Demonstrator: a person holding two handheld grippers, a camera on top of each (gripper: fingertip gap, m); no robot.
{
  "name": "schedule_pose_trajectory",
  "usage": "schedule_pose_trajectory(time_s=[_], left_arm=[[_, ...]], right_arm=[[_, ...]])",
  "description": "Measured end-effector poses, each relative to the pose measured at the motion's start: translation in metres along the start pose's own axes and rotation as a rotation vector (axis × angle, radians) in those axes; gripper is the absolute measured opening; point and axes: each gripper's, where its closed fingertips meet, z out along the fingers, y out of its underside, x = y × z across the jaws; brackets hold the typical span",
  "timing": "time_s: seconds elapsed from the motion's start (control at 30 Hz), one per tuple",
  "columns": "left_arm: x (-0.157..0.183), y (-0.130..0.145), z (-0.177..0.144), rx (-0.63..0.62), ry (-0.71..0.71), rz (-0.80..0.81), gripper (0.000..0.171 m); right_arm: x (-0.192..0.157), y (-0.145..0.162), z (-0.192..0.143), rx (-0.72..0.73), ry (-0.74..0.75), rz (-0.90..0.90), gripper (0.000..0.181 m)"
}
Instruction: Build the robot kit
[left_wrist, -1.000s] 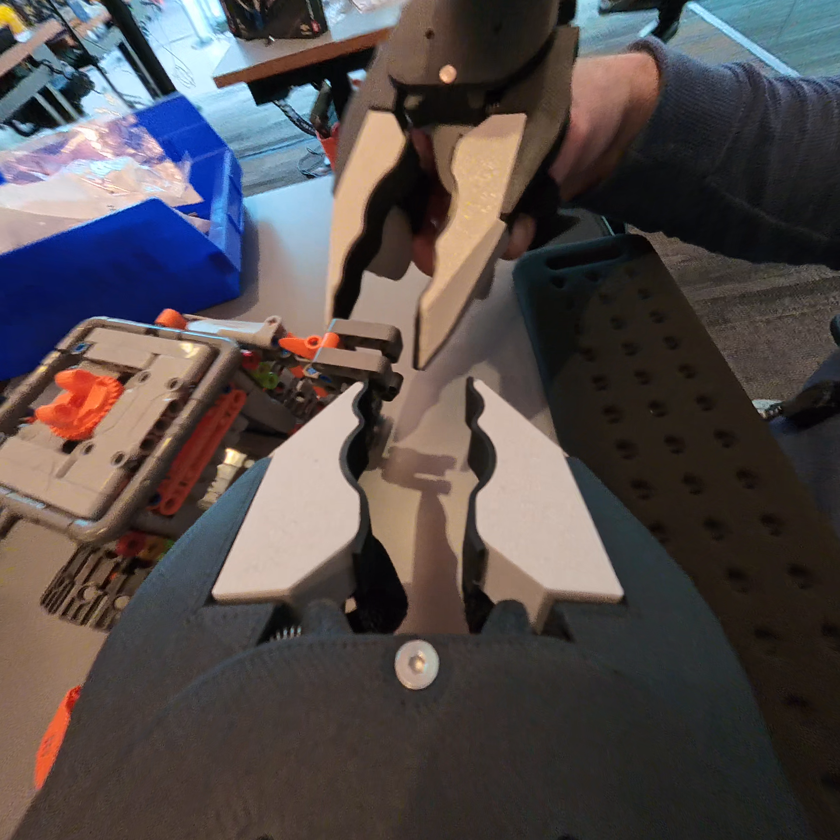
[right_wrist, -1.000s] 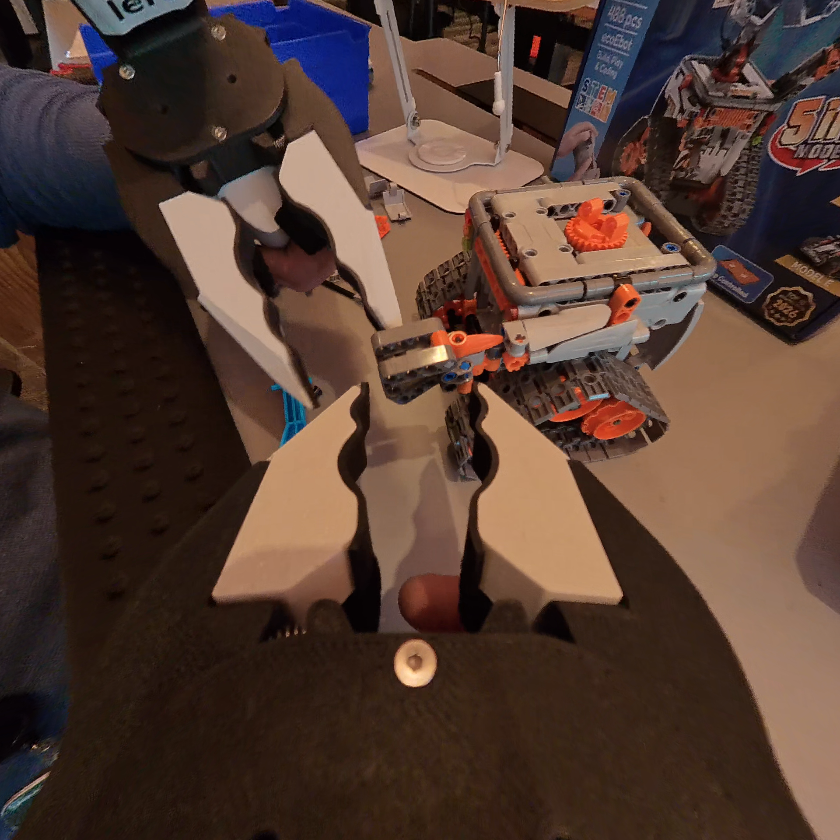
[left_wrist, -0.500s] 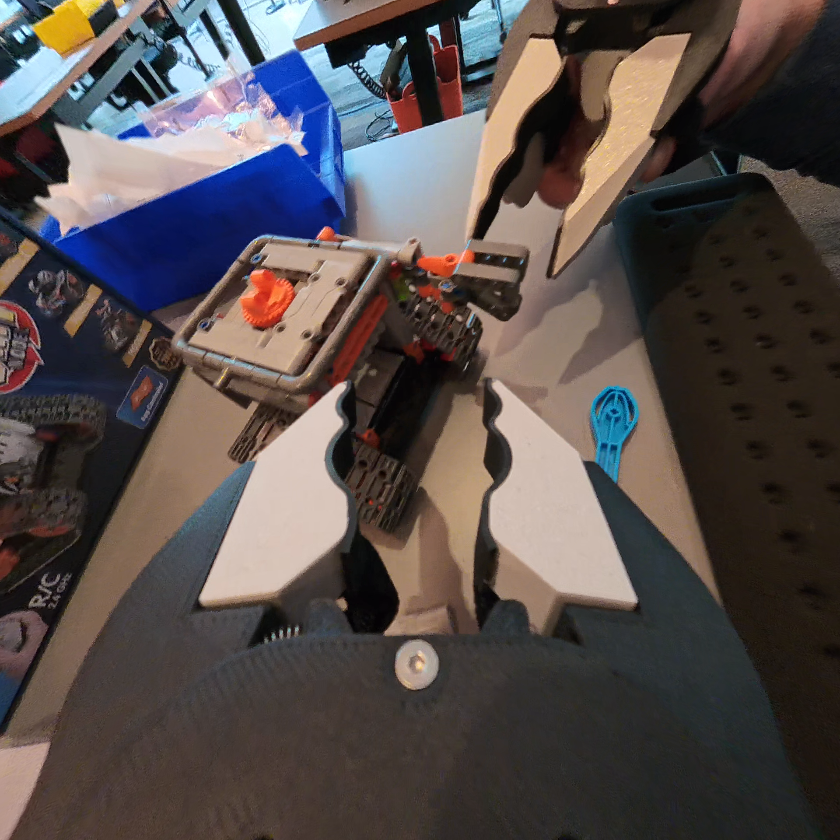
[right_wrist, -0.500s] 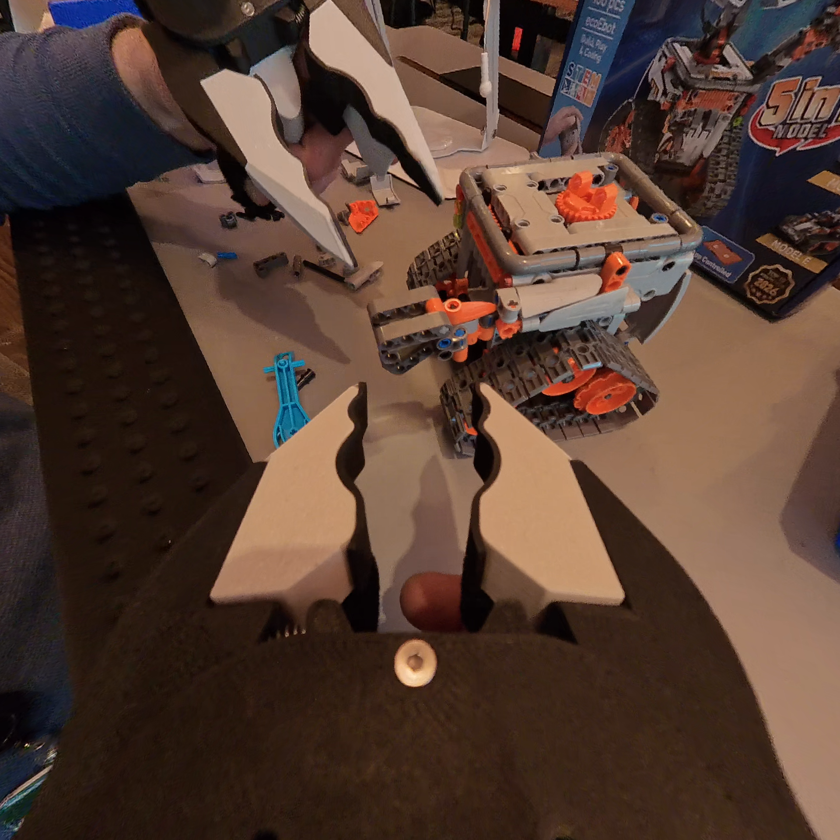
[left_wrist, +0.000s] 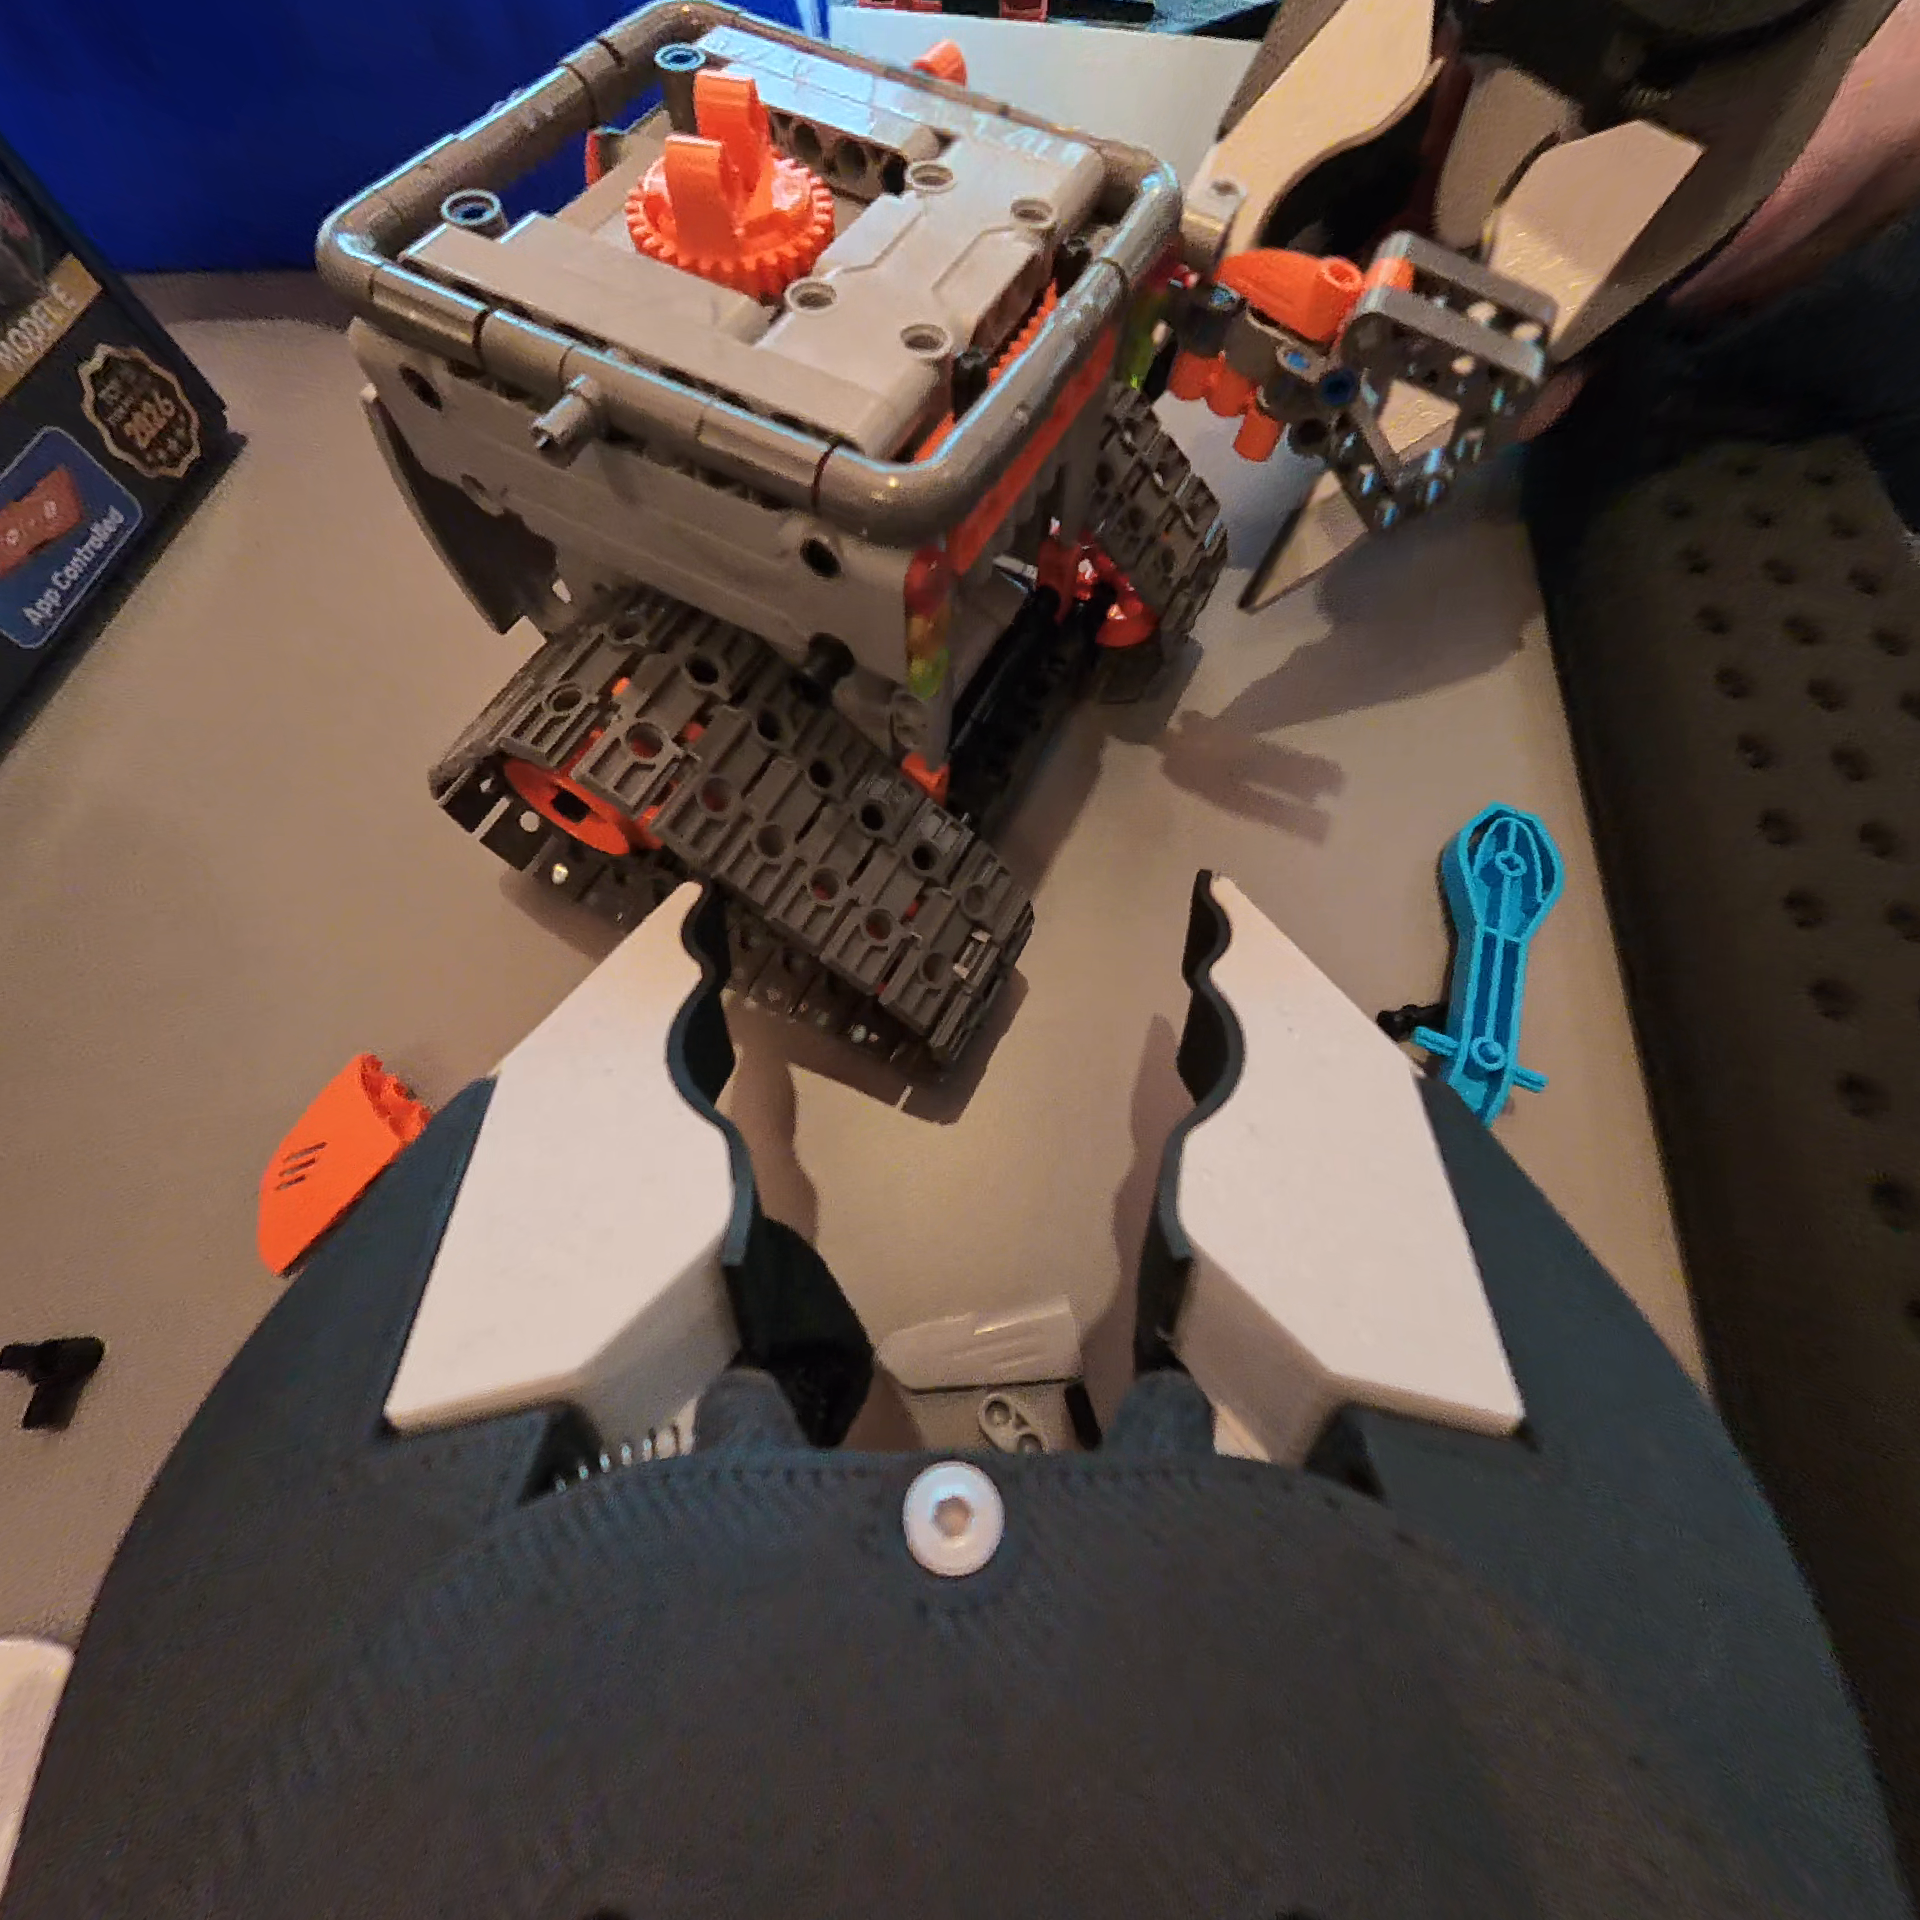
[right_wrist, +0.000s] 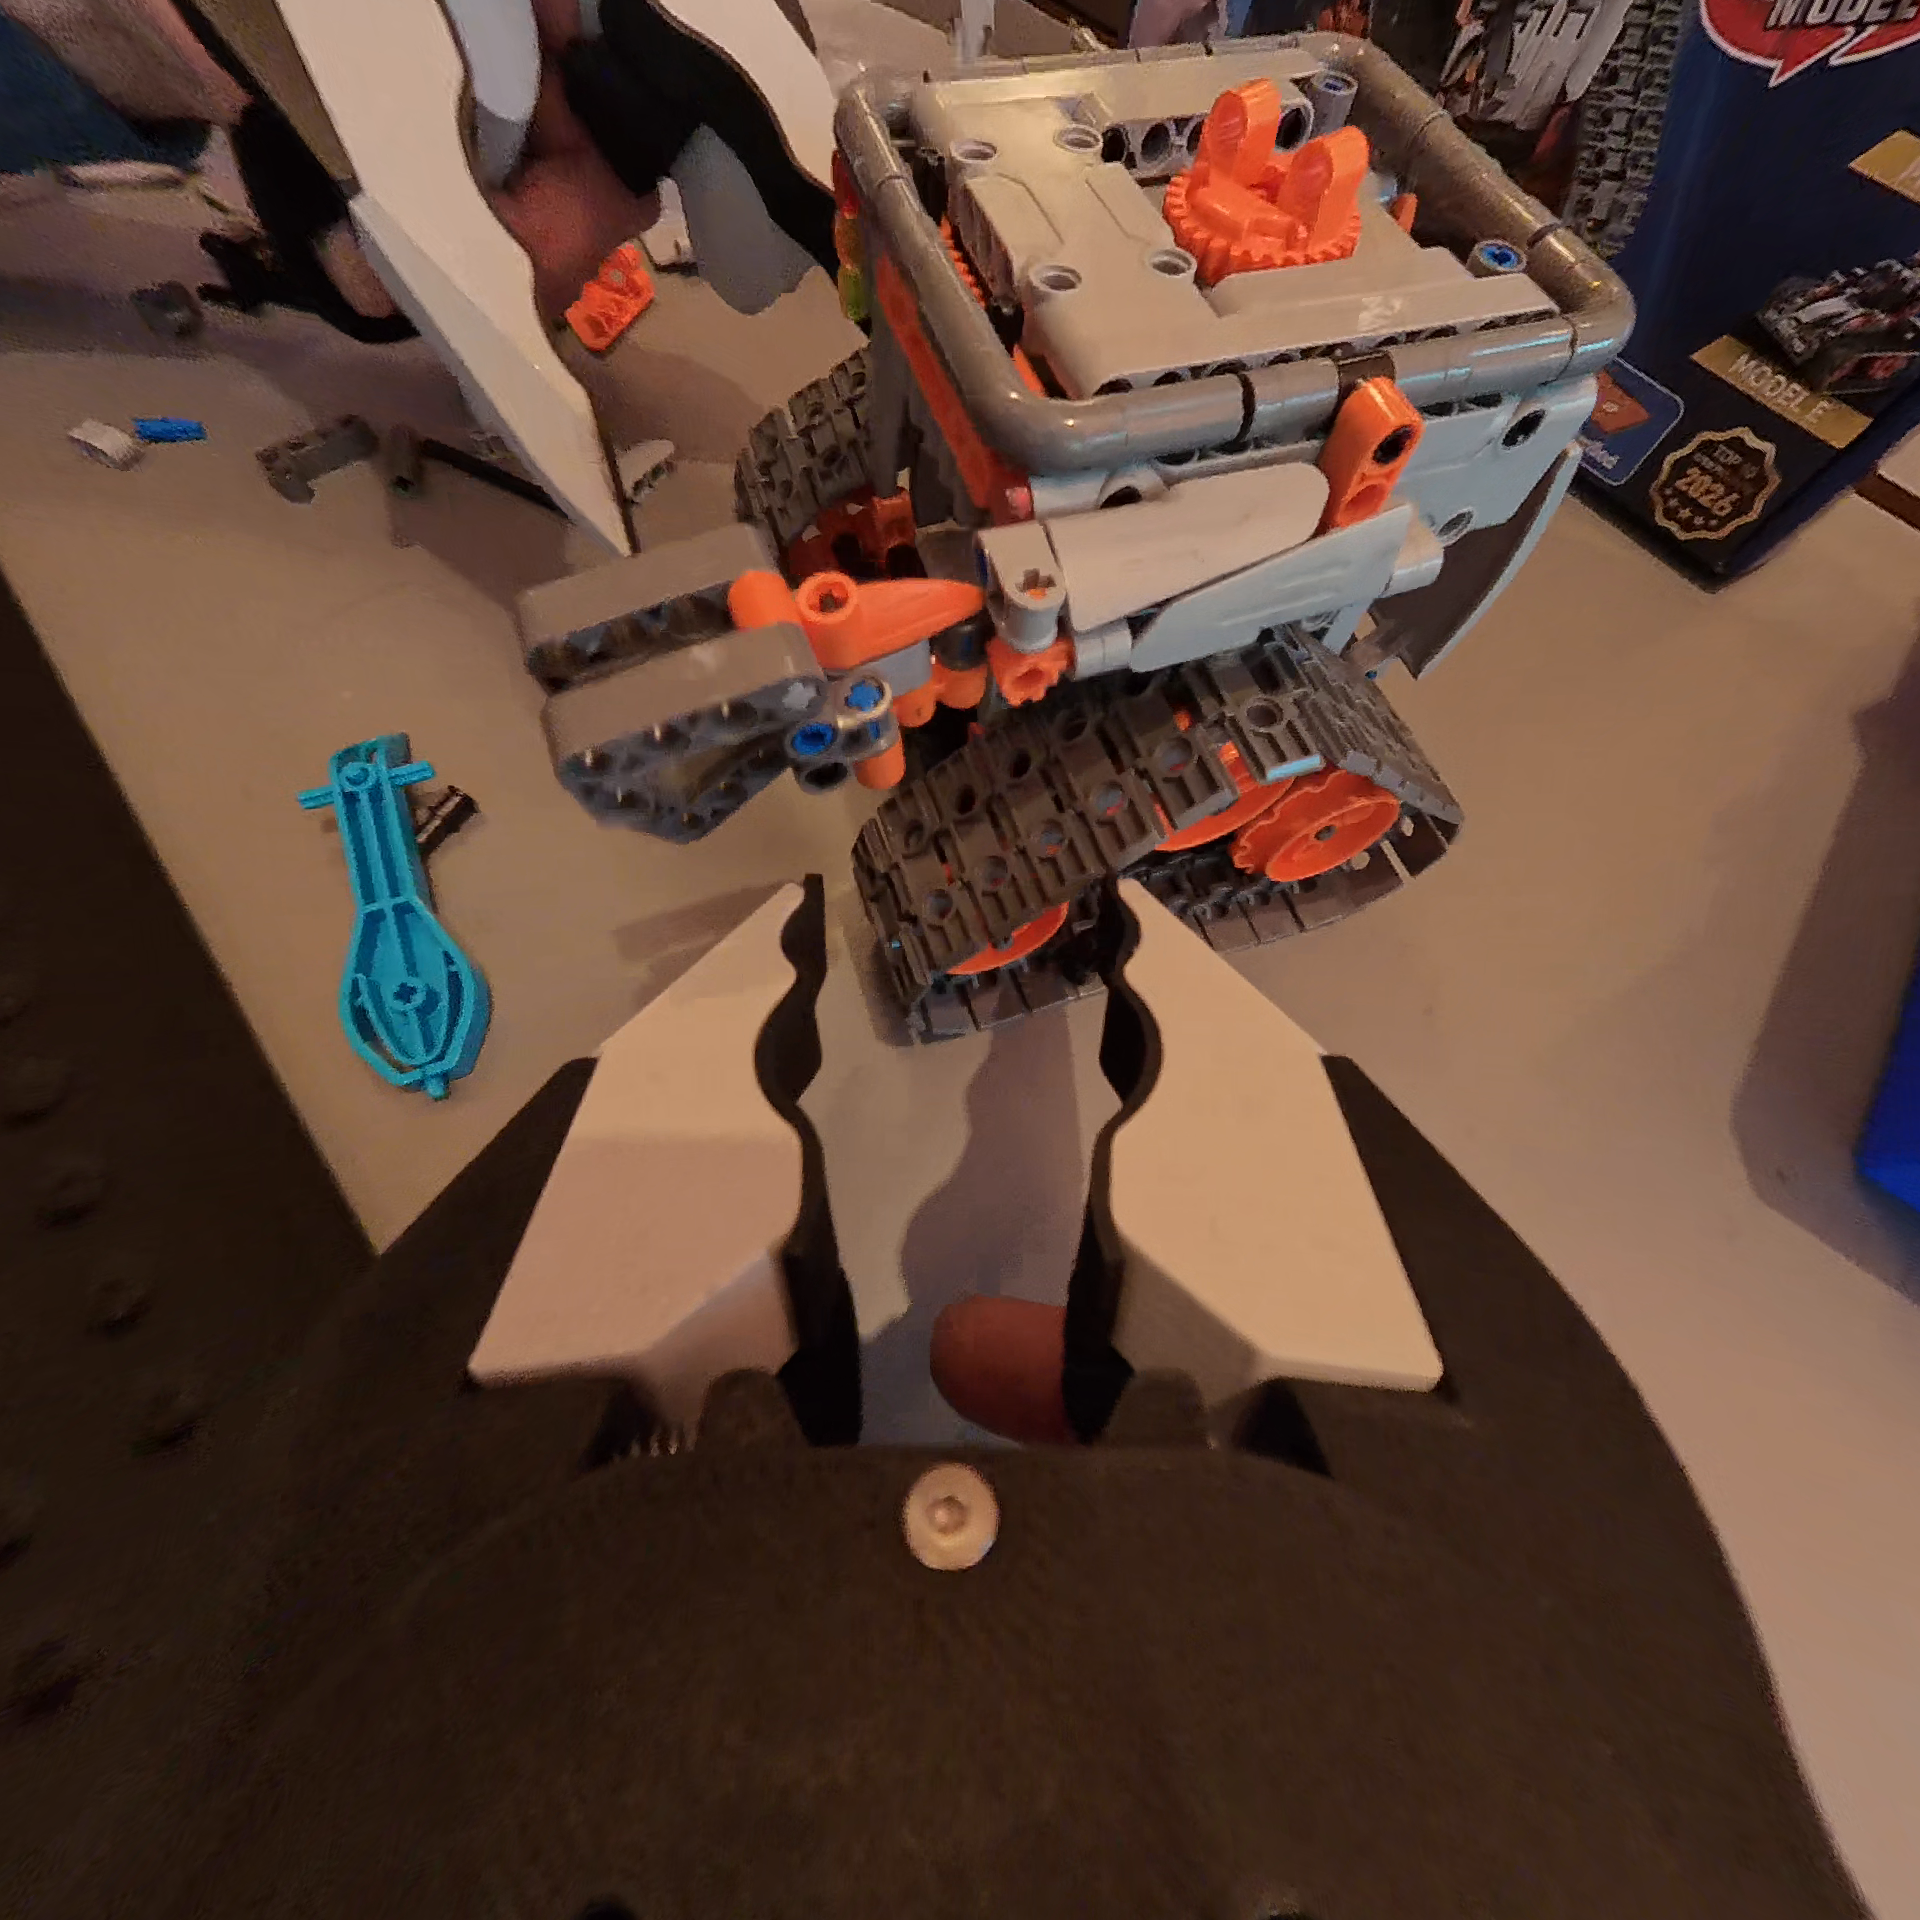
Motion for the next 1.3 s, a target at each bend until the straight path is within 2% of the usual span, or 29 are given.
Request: schedule_pose_trajectory(time_s=[0.17,0.27,0.37,0.47,0.6,0.73,0.83,0.87,0.93,1.03,1.07,1.1,1.13,1.17,1.23,1.3], left_arm=[[0.008,-0.002,0.003,0.009,0.014,-0.012,0.079],[0.013,-0.005,0.008,0.016,0.001,-0.002,0.082],[0.027,-0.004,0.014,0.008,0.042,0.039,0.069],[0.018,0.003,0.02,-0.049,-0.034,0.086,0.08],[0.012,0.001,0.013,-0.039,-0.055,0.108,0.085],[-0.006,-0.018,0.009,0.024,-0.138,0.13,0.099],[-0.013,-0.02,0.014,0.022,-0.153,0.13,0.105],[-0.014,-0.021,0.015,0.027,-0.154,0.128,0.105],[-0.016,-0.021,0.019,0.029,-0.158,0.126,0.107],[-0.018,-0.019,0.022,0.018,-0.183,0.152,0.107],[-0.019,-0.019,0.023,0.018,-0.189,0.158,0.106],[-0.019,-0.019,0.023,0.018,-0.192,0.163,0.103],[-0.016,-0.017,0.023,0.012,-0.18,0.171,0.091],[-0.012,-0.017,0.025,0.01,-0.156,0.167,0.086],[-0.016,-0.014,0.028,-0.009,-0.197,0.173,0.096],[-0.016,-0.011,0.029,-0.032,-0.2,0.2,0.098]], right_arm=[[0.022,0.0,-0.002,0.002,0.072,-0.014,0.044],[0.034,0.0,-0.002,0.013,0.07,0.003,0.045],[0.047,0.002,-0.009,0.02,0.096,0.012,0.047],[0.045,0.001,-0.024,0.06,0.091,0.046,0.049],[0.02,0.001,-0.042,0.084,0.039,0.052,0.048],[0.006,-0.007,-0.043,0.08,0.062,0.02,0.049],[0.004,-0.01,-0.037,0.069,0.085,0.045,0.049],[0.004,-0.012,-0.034,0.074,0.095,0.06,0.047],[0.008,-0.013,-0.031,0.084,0.136,0.085,0.032],[0.008,-0.019,-0.035,0.128,0.152,0.105,0.029],[0.008,-0.02,-0.037,0.14,0.157,0.106,0.022],[0.009,-0.021,-0.039,0.152,0.162,0.106,0.018],[0.01,-0.023,-0.042,0.163,0.165,0.109,0.017],[0.01,-0.024,-0.044,0.171,0.164,0.116,0.017],[0.013,-0.028,-0.05,0.197,0.169,0.122,0.018],[0.017,-0.033,-0.056,0.217,0.185,0.117,0.016]])
